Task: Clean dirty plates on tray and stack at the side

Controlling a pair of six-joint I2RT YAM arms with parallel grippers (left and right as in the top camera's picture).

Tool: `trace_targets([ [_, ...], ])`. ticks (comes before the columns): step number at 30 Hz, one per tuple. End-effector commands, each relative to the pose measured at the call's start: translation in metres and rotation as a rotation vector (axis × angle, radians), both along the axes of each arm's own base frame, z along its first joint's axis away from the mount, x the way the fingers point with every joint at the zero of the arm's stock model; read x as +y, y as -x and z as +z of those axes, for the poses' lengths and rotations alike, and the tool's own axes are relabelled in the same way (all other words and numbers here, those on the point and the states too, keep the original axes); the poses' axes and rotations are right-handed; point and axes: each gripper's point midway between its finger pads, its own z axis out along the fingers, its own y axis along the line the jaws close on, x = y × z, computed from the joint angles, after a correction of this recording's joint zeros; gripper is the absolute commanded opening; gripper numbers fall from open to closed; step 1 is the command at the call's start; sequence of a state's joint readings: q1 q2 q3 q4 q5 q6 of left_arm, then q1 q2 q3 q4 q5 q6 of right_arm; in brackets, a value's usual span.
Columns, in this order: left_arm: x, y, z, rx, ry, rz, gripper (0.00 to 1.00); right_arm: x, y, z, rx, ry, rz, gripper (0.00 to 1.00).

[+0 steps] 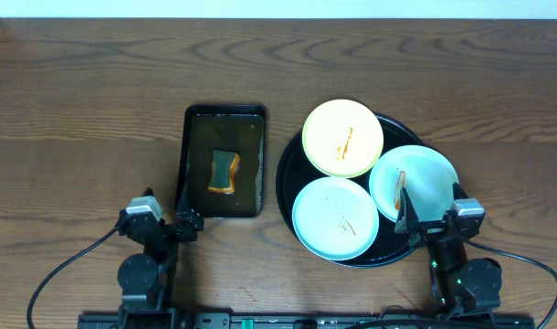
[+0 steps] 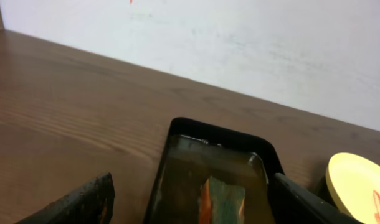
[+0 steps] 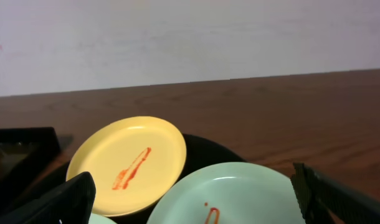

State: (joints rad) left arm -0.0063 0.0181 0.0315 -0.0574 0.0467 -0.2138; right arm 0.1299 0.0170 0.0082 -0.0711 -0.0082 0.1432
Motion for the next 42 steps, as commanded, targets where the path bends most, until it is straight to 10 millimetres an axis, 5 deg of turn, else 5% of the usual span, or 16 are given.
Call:
trace_targets([
  [1, 0.003, 0.004, -0.013, 0.099, 0.023, 0.017, 0.79, 0.006, 0.001, -0.005, 0.046, -0.088, 0.031, 0.99],
  [12, 0.001, 0.004, 0.015, 0.384, 0.021, 0.014, 0.79, 0.024, 0.012, 0.017, 0.293, -0.093, 0.128, 0.99],
  [20, -0.002, -0.002, 0.047, 0.595, 0.029, -0.005, 0.79, 0.052, 0.025, 0.013, 0.632, -0.182, 0.256, 0.99],
  [24, -0.010, -0.001, 0.053, 0.699, 0.050, -0.045, 0.79, 0.057, 0.032, -0.003, 0.841, -0.204, 0.261, 0.99],
  [31, -0.012, -0.002, 0.033, 0.838, 0.059, -0.050, 0.79, 0.069, 0.029, -0.037, 1.070, -0.238, 0.307, 0.99],
  [36, -0.012, -0.008, 0.023, 0.874, 0.064, -0.047, 0.79, 0.067, 0.031, -0.063, 1.187, -0.245, 0.245, 0.77],
  [42, -0.020, -0.028, 0.027, 0.823, 0.091, -0.084, 0.79, 0.055, 0.038, -0.091, 1.291, -0.261, 0.105, 0.72],
])
